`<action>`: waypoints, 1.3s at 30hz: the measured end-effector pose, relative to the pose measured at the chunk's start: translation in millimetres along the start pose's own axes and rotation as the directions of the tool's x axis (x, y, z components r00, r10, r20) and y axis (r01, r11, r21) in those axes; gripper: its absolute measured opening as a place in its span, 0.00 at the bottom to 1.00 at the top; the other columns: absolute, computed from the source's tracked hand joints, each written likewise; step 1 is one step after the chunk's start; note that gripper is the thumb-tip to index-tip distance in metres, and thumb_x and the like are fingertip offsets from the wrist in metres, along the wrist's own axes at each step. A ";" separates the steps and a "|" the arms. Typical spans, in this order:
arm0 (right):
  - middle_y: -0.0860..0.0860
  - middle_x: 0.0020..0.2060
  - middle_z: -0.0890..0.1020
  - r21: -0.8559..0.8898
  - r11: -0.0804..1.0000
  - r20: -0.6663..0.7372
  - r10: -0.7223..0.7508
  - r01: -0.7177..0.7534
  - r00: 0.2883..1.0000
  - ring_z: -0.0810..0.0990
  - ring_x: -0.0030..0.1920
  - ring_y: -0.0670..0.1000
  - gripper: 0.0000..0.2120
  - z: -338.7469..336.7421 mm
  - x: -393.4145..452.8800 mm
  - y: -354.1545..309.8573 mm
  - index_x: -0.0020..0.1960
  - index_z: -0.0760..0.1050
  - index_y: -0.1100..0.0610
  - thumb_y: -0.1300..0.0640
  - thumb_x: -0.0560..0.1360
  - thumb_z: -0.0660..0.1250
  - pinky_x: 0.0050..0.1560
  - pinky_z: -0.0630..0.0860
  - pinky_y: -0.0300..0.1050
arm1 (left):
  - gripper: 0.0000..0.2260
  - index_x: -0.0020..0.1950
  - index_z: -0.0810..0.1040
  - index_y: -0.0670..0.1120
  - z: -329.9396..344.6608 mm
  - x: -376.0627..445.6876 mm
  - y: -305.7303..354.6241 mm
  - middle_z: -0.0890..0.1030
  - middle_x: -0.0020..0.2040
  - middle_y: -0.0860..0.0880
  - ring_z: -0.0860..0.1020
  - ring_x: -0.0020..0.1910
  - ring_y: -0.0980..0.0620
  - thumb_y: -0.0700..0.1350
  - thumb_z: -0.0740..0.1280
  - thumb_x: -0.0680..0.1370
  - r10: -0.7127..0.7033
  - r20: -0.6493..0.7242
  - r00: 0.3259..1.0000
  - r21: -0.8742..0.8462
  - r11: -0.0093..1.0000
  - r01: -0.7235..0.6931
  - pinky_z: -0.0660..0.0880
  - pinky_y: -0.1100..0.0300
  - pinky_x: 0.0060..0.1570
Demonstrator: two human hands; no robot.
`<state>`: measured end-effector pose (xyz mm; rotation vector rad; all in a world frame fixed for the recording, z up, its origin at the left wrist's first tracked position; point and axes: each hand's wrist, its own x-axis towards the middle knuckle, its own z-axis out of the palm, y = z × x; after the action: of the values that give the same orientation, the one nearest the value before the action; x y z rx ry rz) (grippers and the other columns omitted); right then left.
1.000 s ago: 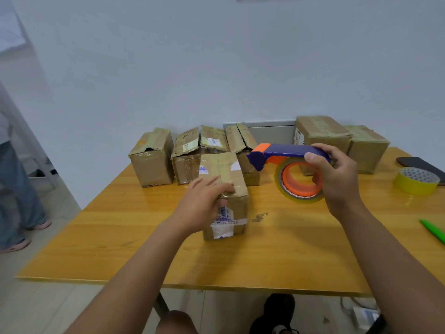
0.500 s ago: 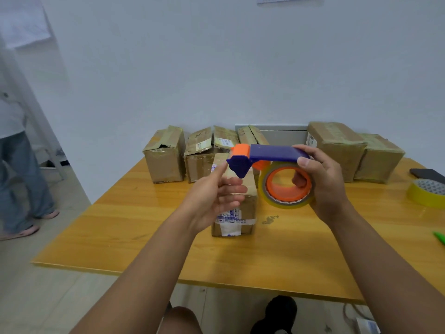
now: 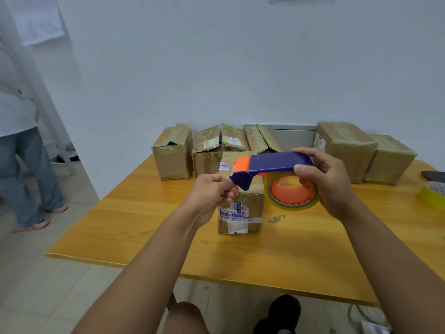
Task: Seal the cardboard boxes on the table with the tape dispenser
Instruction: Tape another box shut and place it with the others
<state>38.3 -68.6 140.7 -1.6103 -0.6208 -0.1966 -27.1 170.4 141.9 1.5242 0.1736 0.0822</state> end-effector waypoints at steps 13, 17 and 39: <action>0.49 0.50 0.82 -0.037 0.999 -0.005 0.022 -0.023 1.000 0.82 0.47 0.48 0.23 -33.4 1.3 8.5 0.57 0.79 0.45 0.40 0.63 0.71 0.40 0.78 0.40 | 0.09 0.46 0.81 0.37 -29.9 11.3 -15.6 0.79 0.34 0.48 0.73 0.31 0.57 0.41 0.66 0.80 0.093 -0.159 0.983 0.163 0.984 -0.067 0.73 0.66 0.32; 0.50 0.50 0.82 -0.057 0.997 -0.006 0.043 -0.043 0.999 0.80 0.46 0.48 0.20 -40.4 0.8 17.6 0.55 0.81 0.43 0.40 0.64 0.71 0.43 0.77 0.44 | 0.08 0.45 0.82 0.39 -33.3 11.2 -26.2 0.79 0.33 0.48 0.73 0.29 0.57 0.41 0.66 0.80 -0.015 -0.184 0.983 0.042 0.999 0.024 0.74 0.66 0.31; 0.50 0.52 0.80 -0.118 0.991 -0.015 0.062 -0.064 0.998 0.80 0.47 0.45 0.16 -38.1 -3.4 27.3 0.56 0.78 0.43 0.47 0.68 0.69 0.41 0.76 0.39 | 0.15 0.64 0.76 0.42 -26.5 20.5 -42.2 0.80 0.33 0.49 0.73 0.31 0.55 0.42 0.69 0.79 0.022 -0.243 0.970 0.002 1.000 -0.022 0.72 0.62 0.34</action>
<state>57.8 -106.6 121.2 -1.7394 -0.5573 -0.1988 -13.5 197.8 97.6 1.5132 0.3525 0.2877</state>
